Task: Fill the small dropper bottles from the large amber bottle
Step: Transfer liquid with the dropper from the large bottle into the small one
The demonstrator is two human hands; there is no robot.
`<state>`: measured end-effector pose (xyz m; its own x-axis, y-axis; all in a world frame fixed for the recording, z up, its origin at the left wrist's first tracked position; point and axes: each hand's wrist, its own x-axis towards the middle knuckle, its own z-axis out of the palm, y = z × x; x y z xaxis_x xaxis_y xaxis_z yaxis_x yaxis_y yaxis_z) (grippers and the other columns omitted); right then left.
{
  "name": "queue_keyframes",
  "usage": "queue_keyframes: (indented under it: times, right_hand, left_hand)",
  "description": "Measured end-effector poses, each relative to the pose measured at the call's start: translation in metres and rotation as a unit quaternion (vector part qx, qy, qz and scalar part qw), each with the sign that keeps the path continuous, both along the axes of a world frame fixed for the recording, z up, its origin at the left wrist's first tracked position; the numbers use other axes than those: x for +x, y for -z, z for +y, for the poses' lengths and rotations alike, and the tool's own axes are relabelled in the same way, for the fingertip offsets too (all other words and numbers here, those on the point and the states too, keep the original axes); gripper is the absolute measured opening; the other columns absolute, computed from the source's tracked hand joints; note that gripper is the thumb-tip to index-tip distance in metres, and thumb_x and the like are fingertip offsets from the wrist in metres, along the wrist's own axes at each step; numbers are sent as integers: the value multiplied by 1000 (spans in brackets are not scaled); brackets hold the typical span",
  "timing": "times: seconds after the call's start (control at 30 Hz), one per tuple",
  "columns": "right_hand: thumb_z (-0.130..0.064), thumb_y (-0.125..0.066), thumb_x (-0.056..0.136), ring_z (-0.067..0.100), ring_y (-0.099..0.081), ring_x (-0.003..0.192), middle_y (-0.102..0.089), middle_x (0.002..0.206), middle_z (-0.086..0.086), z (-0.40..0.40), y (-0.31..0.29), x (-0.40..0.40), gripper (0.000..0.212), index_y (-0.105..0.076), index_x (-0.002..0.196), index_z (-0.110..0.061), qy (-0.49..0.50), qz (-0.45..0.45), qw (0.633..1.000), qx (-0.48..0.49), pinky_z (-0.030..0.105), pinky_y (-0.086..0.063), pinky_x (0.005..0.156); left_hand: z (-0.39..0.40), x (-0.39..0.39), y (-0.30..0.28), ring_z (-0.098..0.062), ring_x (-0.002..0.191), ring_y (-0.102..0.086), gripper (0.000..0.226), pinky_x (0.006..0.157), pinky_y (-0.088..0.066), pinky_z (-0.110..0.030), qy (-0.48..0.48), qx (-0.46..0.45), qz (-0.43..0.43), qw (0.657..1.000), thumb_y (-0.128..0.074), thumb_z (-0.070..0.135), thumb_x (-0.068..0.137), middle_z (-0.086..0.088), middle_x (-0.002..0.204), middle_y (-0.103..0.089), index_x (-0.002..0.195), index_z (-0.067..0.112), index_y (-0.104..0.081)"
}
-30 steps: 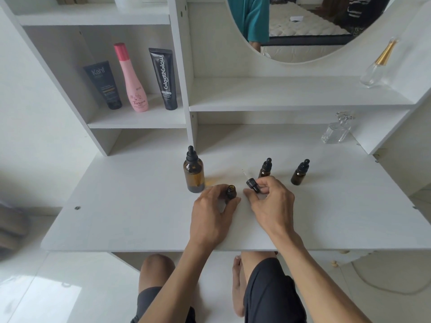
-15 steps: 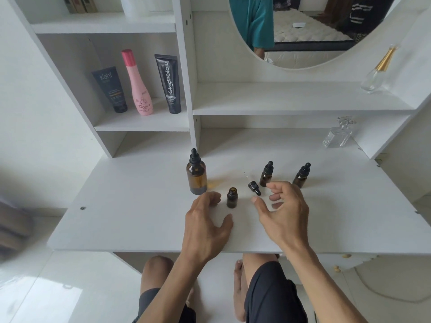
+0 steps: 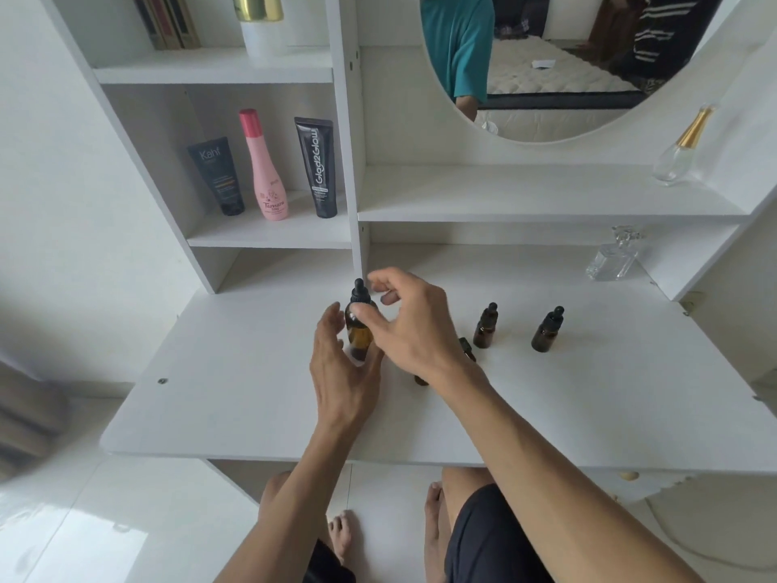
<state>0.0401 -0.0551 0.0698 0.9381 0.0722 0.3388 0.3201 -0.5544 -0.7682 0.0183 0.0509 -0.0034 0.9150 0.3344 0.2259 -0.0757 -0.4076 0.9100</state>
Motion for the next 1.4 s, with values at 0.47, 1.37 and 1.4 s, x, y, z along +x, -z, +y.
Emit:
queue_keyframes:
  times: [0.47,1.37,1.4]
  right_hand:
    - [-34,-78,81,16,-64,84,-67,91,-6,14,8,17,17,-68,88,-22,10,-3,999,-34,42,-56,75]
    - [-19,-77,84,7,-66,94,-73,105,-7,2,-19,26,29,-71,112,-20,-87,67,994,-17,1,-43,65]
    - [-24,-80,82,7,-66,92,-72,102,-6,2,-18,26,30,-71,110,-19,-80,61,995,-12,3,-45,67]
  left_hand:
    - [0,7,3,8,86,-59,39,66,-46,-8,29,-2,-5,1000,-55,6,92,8,102,-66,128,21,-52]
    - [3,3,2,7,79,-61,39,64,-44,-7,51,-21,-9,998,-67,19,92,19,92,-62,125,30,-50]
    - [3,3,2,8,79,-61,39,65,-44,-7,51,-21,-13,998,-67,19,92,20,91,-62,126,30,-49]
